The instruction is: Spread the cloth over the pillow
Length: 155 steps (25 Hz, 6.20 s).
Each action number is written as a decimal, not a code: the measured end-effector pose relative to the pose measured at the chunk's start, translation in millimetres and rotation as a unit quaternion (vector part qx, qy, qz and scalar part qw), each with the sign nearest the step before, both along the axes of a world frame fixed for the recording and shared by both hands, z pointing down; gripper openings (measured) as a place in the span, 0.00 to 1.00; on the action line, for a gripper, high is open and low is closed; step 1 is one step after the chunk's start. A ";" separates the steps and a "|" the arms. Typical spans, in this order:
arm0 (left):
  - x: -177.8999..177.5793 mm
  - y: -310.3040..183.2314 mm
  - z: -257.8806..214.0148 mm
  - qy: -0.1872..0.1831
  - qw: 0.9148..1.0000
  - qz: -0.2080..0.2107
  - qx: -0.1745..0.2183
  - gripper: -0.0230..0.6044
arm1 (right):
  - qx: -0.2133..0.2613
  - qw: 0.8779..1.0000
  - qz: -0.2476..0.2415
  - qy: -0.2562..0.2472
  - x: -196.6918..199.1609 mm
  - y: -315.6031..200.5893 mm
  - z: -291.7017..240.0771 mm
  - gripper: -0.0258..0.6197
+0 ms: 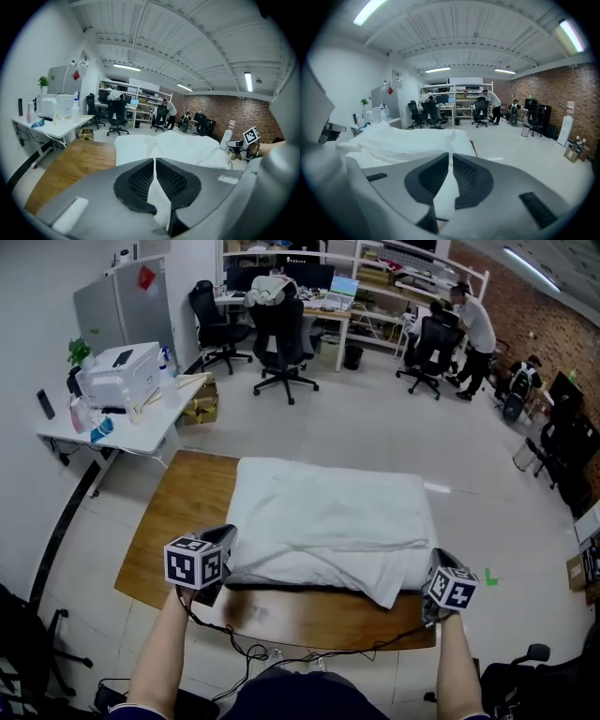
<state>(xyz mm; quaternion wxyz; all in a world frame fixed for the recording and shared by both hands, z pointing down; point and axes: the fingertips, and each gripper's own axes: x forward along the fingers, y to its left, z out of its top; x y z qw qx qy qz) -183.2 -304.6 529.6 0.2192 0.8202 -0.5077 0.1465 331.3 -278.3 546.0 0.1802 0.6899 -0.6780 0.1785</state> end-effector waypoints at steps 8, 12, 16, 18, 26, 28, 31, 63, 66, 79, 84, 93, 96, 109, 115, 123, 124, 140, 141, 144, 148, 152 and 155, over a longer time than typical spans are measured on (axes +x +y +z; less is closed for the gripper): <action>-21.6 38.3 4.1 0.059 0.995 -0.076 0.010 0.08 | 0.044 0.989 -0.141 0.030 -130.5 6.1 -30.4 0.10; -10.8 55.0 13.2 0.088 0.994 -0.058 0.002 0.22 | 0.046 0.974 -0.220 0.035 -212.2 -4.1 -30.3 0.11; 1.9 72.2 26.8 0.081 0.996 -0.039 -0.004 0.45 | 0.052 0.958 -0.278 0.040 -274.1 -11.5 -35.7 0.11; 8.0 74.7 39.9 0.069 0.997 -0.041 -0.011 0.47 | 0.050 0.952 -0.299 0.037 -297.3 -13.8 -35.2 0.11; 34.4 66.6 64.9 0.094 0.994 -0.060 -0.021 0.06 | 0.006 0.924 -0.374 0.075 -375.1 -22.3 -8.2 0.11; 34.8 67.5 64.3 0.096 0.994 -0.055 -0.021 0.05 | -0.008 0.917 -0.391 0.077 -392.3 -23.7 -0.5 0.30; 30.4 69.3 66.9 0.098 0.993 -0.054 -0.024 0.05 | -0.032 0.913 -0.397 0.095 -411.1 -28.6 13.3 0.35; -6.1 51.8 46.5 0.036 0.994 -0.106 0.005 0.05 | 0.091 0.943 -0.288 0.142 -305.4 -64.6 -61.6 0.10; -26.3 34.8 13.7 0.000 0.991 -0.125 0.052 0.06 | 0.119 0.953 -0.245 0.135 -267.1 -77.1 -94.0 0.10; -81.3 -36.6 -188.9 -0.070 0.954 -0.172 0.235 0.06 | 0.212 0.959 -0.068 0.174 -65.3 -88.0 -243.2 0.09; -90.7 -59.6 -270.6 -0.108 0.935 -0.177 0.289 0.06 | 0.233 0.951 -0.020 0.204 -7.3 -78.3 -292.1 0.09; -99.1 -99.0 -309.3 -0.170 0.916 -0.186 0.313 0.06 | 0.231 0.944 0.019 0.233 51.9 -96.5 -345.4 0.09; -100.3 -104.6 -313.7 -0.154 0.920 -0.189 0.306 0.06 | 0.237 0.942 0.021 0.237 56.7 -103.9 -358.8 0.09; -97.9 -173.4 -369.5 -0.083 0.946 -0.165 0.266 0.06 | 0.253 0.946 0.011 0.204 66.1 -175.4 -405.1 0.09; -90.6 -229.3 -380.6 -0.108 0.940 -0.182 0.266 0.06 | 0.245 0.948 0.025 0.199 78.2 -220.8 -400.6 0.09; -78.3 -289.7 -388.1 -0.111 0.937 -0.194 0.267 0.06 | 0.250 0.949 0.033 0.188 89.5 -272.9 -401.8 0.09; -78.5 -295.5 -386.5 -0.112 0.938 -0.194 0.266 0.06 | 0.249 0.949 0.033 0.189 89.4 -277.9 -400.4 0.09; -79.4 -332.8 -258.7 -0.150 0.955 -0.166 0.195 0.06 | 0.166 0.974 0.036 0.149 91.4 -334.2 -269.2 0.09; -78.9 -332.3 -247.4 -0.151 0.957 -0.163 0.188 0.06 | 0.160 0.976 0.034 0.145 91.5 -335.2 -258.3 0.09; -76.5 -331.4 -210.3 -0.152 0.962 -0.159 0.163 0.06 | 0.136 0.980 0.033 0.140 93.4 -336.5 -224.1 0.09; -76.7 -330.6 -163.9 -0.154 0.966 -0.160 0.130 0.06 | 0.105 0.987 0.034 0.119 92.6 -331.1 -172.9 0.09; -82.9 -322.2 -121.5 -0.157 0.969 -0.166 0.095 0.06 | 0.074 0.992 0.040 0.090 88.1 -318.8 -123.8 0.09; -78.6 -311.6 -94.9 -0.154 0.972 -0.161 0.072 0.06 | 0.053 0.994 0.039 0.085 92.2 -307.6 -97.8 0.09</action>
